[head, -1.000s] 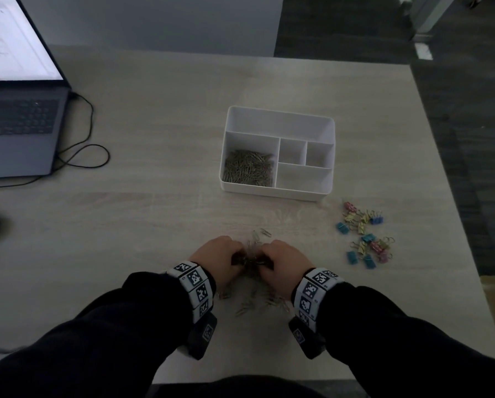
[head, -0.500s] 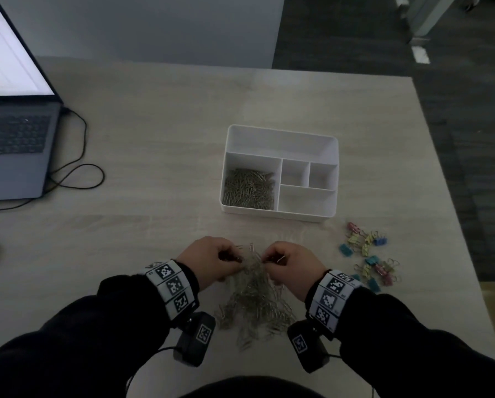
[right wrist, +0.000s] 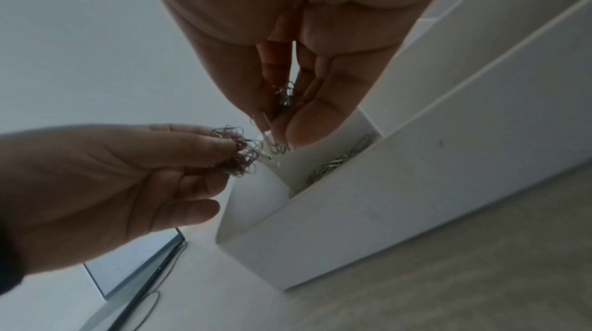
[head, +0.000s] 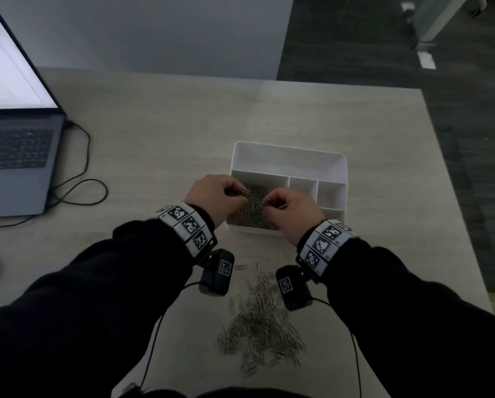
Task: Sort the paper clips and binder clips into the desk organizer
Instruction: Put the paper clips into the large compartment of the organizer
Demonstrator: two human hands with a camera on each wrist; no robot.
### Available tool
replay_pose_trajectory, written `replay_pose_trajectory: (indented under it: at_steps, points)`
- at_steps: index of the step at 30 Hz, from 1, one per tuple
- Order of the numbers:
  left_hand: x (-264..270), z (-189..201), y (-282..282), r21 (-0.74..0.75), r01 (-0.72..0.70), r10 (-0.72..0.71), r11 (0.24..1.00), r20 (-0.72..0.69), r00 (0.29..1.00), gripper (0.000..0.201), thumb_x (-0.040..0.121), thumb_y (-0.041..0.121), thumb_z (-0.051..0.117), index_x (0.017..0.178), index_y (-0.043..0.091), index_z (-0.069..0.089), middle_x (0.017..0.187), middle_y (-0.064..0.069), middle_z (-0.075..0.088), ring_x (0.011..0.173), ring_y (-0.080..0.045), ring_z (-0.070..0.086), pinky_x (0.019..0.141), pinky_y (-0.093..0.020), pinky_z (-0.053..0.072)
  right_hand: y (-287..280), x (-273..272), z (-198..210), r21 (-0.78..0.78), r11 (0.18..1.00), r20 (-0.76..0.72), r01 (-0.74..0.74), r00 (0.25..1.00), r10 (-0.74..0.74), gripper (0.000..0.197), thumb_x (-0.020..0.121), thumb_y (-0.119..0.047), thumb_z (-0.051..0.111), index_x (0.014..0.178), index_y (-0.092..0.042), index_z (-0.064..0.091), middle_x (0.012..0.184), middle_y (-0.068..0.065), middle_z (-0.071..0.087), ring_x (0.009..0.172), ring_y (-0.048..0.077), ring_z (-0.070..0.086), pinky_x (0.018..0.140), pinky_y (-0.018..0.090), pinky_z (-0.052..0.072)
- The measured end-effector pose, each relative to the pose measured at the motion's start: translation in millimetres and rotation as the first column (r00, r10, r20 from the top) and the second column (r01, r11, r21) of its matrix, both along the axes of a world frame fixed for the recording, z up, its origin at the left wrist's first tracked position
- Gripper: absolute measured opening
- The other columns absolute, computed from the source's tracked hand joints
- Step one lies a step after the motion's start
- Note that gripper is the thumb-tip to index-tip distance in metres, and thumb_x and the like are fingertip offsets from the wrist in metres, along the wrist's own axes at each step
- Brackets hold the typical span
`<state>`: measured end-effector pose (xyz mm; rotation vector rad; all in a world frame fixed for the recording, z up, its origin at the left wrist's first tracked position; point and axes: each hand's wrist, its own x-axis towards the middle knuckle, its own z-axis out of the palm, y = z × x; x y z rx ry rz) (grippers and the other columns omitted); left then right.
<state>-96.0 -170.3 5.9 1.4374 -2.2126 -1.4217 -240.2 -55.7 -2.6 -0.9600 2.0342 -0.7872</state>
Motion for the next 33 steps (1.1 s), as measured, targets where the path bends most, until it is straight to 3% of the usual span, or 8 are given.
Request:
replay_pose_trajectory:
  at_steps: [6,9,13,15,18,22,27,33]
  points:
    - [-6.8,1.9,-1.4,-0.134,0.156,-0.137,0.979,0.141,0.980,0.025,0.082,0.026,0.069,0.107,0.026,0.072,0.098,0.008,0.071,0.076,-0.007,0.061,0.081,-0.020,0.050,-9.1,-5.4,3.5,0.081,0.991,-0.167,-0.109,0.979,0.121,0.015,0.085,-0.030,0.065,0.099,-0.031,0.068,0.090,-0.009,0.069,0.082,0.012,0.065,0.076,0.028,0.055]
    - [-0.7,5.6,4.7,-0.117,0.164,-0.149,0.979,0.124,0.981,0.024,0.084,0.025,0.067,0.107,0.024,0.072,0.090,0.007,0.069,0.068,-0.007,0.058,0.080,-0.021,0.051,-2.5,-4.5,7.8,0.074,0.981,-0.183,-0.179,0.964,0.190,0.026,0.086,-0.026,0.065,0.111,-0.022,0.068,0.103,-0.003,0.070,0.091,0.012,0.063,0.085,0.026,0.050]
    - [16.3,7.7,18.6,-0.085,0.129,-0.123,0.988,0.072,0.990,0.015,0.085,0.027,0.065,0.097,0.027,0.075,0.070,0.018,0.064,0.057,-0.001,0.060,0.073,-0.024,0.055,17.4,-3.0,14.3,0.011,0.978,-0.204,-0.207,0.957,0.205,0.023,0.088,-0.021,0.063,0.110,-0.019,0.069,0.096,-0.008,0.063,0.082,0.006,0.056,0.075,0.014,0.040]
    - [28.8,3.3,28.3,-0.094,0.154,-0.146,0.984,0.090,0.985,0.014,0.085,0.026,0.064,0.093,0.028,0.076,0.071,0.020,0.063,0.059,0.005,0.056,0.071,-0.021,0.051,33.2,0.4,10.6,0.007,0.974,-0.210,-0.226,0.952,0.222,0.017,0.089,-0.025,0.061,0.103,-0.023,0.070,0.092,-0.011,0.065,0.078,0.004,0.059,0.074,0.018,0.046]
    - [47.1,-8.8,46.9,-0.081,0.284,-0.265,0.956,0.184,0.946,0.022,0.083,0.022,0.061,0.101,0.026,0.074,0.094,0.007,0.068,0.082,-0.007,0.062,0.083,-0.025,0.048,57.9,9.4,-2.7,0.092,0.929,-0.209,-0.359,0.905,0.371,0.017,0.089,-0.029,0.058,0.100,-0.023,0.069,0.091,-0.008,0.063,0.077,0.006,0.058,0.076,0.028,0.050]
    - [60.5,-35.0,78.5,0.005,0.516,-0.470,0.857,0.420,0.776,0.060,0.075,0.033,0.047,0.134,0.020,0.051,0.129,-0.009,0.048,0.114,-0.031,0.050,0.102,-0.036,0.040,80.9,26.9,-27.6,0.394,0.754,-0.231,-0.526,0.737,0.635,0.047,0.083,-0.035,0.051,0.128,-0.023,0.052,0.126,0.003,0.049,0.115,0.027,0.049,0.101,0.038,0.041]
    - [68.1,-47.4,117.5,-0.063,0.631,-0.495,0.773,0.562,0.663,0.068,0.075,0.035,0.044,0.141,0.024,0.032,0.136,-0.004,0.033,0.120,-0.033,0.036,0.096,-0.045,0.044,98.0,45.7,-36.7,0.441,0.721,-0.319,-0.535,0.657,0.683,0.062,0.078,-0.040,0.050,0.137,-0.030,0.035,0.135,-0.001,0.035,0.120,0.029,0.036,0.096,0.045,0.043]
    - [82.2,-53.3,148.6,-0.104,0.688,-0.530,0.718,0.559,0.637,0.060,0.086,0.034,0.044,0.143,0.025,0.028,0.137,-0.002,0.031,0.122,-0.031,0.035,0.098,-0.045,0.042,129.1,51.2,-38.8,0.428,0.644,-0.327,-0.634,0.555,0.764,0.058,0.081,-0.036,0.044,0.138,-0.031,0.036,0.134,-0.001,0.039,0.119,0.028,0.039,0.097,0.044,0.042]
